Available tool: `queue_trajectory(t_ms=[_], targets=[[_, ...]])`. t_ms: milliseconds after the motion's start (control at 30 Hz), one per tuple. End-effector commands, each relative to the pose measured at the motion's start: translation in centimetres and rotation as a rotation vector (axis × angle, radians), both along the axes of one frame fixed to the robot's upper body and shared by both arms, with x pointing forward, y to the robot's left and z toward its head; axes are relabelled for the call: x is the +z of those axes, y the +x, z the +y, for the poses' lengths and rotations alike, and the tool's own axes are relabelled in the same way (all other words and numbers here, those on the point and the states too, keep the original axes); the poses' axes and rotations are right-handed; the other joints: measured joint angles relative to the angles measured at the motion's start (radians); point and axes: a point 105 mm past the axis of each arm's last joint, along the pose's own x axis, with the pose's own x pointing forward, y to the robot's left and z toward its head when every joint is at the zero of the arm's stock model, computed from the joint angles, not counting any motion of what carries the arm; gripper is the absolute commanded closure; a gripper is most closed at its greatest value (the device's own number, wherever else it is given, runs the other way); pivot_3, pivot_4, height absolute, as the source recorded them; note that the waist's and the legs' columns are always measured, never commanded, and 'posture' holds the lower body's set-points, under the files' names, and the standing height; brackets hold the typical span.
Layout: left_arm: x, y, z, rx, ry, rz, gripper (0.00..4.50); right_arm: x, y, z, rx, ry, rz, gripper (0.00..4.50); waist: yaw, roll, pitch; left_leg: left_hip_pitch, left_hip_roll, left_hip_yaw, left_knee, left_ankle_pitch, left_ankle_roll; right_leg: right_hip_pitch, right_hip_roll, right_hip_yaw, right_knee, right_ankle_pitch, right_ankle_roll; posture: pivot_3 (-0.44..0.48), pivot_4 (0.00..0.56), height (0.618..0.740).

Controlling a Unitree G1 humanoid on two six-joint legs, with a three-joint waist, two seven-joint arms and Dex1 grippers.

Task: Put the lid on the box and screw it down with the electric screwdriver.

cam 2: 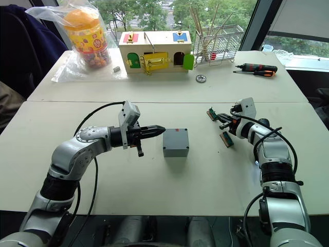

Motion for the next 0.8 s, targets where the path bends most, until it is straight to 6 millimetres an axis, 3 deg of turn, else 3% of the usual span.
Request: queue_trajectory(t_ms=[33,100,767,800], targets=[[0.9,-0.2,-0.4,-0.013,-0.02,-0.045,4.5,2.5,0.2,0.1,0.005,-0.026,-0.091,3.28,0.0,0.0,0.0,0.0,0.0,0.0,0.0,0.0,0.0,0.0,0.0,0.0,0.0,0.0,0.0,0.0,0.15,0.706],[0.7,-0.3,-0.5,-0.016,-0.017,-0.043,4.5,3.0,0.5,0.6,0.011,-0.001,-0.096,2.19,0.0,0.0,0.0,0.0,0.0,0.0,0.0,0.0,0.0,0.0,0.0,0.0,0.0,0.0,0.0,0.0,0.15,0.706],[0.5,-0.4,-0.1,0.005,-0.012,-0.046,4.5,1.6,2.5,2.0,0.025,0.024,-0.05,2.19,-0.001,0.0,0.0,0.0,0.0,0.0,0.0,0.0,0.0,0.0,0.0,0.0,0.0,0.0,0.0,0.0,0.15,0.706],[0.5,-0.4,-0.1,0.006,-0.01,-0.046,4.5,1.6,2.5,2.0,0.023,0.022,-0.049,2.7,-0.001,0.0,0.0,0.0,0.0,0.0,0.0,0.0,0.0,0.0,0.0,0.0,0.0,0.0,0.0,0.0,0.15,0.706]])
